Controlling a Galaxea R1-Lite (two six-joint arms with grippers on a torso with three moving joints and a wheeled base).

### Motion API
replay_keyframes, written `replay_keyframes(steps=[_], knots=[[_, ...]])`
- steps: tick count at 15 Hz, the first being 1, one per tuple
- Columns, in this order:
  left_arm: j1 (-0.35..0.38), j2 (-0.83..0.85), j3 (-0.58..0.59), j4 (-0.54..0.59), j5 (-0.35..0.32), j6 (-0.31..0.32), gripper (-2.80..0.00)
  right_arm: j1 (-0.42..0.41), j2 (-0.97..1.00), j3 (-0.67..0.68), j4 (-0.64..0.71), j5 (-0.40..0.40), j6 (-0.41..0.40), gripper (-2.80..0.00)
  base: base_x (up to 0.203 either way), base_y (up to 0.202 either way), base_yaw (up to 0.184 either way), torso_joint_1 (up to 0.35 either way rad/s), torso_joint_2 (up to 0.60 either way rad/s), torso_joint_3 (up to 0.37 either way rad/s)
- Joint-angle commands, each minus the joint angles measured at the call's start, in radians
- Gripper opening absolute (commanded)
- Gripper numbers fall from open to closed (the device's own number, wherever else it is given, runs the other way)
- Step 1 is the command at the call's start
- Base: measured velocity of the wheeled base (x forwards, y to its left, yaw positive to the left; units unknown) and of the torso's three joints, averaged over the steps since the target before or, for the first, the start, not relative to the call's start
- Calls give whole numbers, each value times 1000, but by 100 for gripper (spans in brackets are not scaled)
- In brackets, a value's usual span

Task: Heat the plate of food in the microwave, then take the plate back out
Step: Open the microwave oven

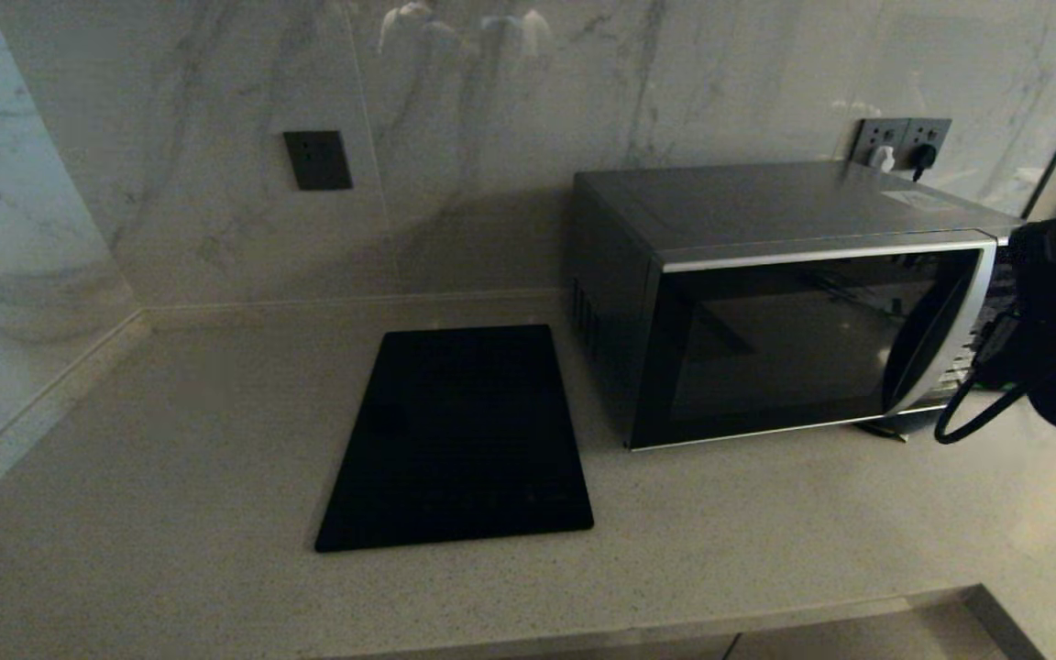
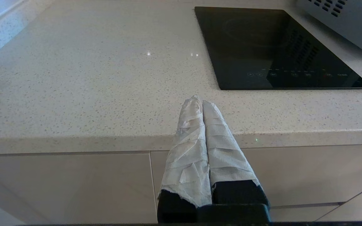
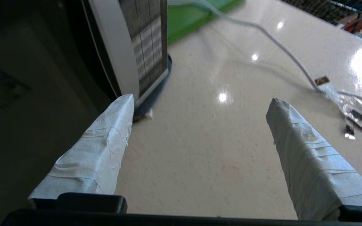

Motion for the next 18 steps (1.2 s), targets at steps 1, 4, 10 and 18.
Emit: replay_keyframes(steps=[1,4,10,18], knots=[[0,0,0,0,1,0,-280,18,40,10,0,-6,2,0,0,0,0,0,0,0],[0,2,0,0,1,0,-280,22,49,-54,10,-7,-56,0,0,0,0,0,0,0],[0,2,0,0,1,0,-280,22,127,-66,-36,-15,-66,0,0,0,0,0,0,0],[0,0,0,0,1,0,-280,4,292,-172,-191,-30,-62,0,0,0,0,0,0,0]])
